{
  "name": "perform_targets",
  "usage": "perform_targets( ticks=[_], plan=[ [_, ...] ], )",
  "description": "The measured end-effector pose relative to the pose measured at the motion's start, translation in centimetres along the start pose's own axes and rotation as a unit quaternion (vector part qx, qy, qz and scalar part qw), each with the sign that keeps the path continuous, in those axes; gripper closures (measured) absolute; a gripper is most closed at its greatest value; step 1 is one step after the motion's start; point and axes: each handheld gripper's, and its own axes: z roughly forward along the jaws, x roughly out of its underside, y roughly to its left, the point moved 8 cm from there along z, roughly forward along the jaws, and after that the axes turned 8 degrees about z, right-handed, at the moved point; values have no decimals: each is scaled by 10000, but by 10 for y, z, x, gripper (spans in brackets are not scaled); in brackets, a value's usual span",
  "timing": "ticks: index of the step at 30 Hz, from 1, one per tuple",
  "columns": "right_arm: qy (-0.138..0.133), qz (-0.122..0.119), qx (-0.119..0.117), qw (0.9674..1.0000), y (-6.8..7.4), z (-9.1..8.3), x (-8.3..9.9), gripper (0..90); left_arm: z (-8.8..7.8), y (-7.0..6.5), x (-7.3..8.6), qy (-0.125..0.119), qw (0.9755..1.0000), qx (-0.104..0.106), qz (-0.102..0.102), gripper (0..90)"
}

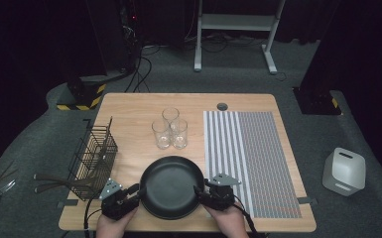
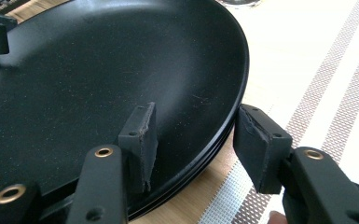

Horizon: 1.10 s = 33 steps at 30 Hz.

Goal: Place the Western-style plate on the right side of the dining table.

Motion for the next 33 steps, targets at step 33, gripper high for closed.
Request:
perform_targets(
  ticks=[33],
  plan=[
    [-19,39,209,9998,-7,-4,-7,500,7,-9,-4,-148,9997,165,35,619]
  ],
)
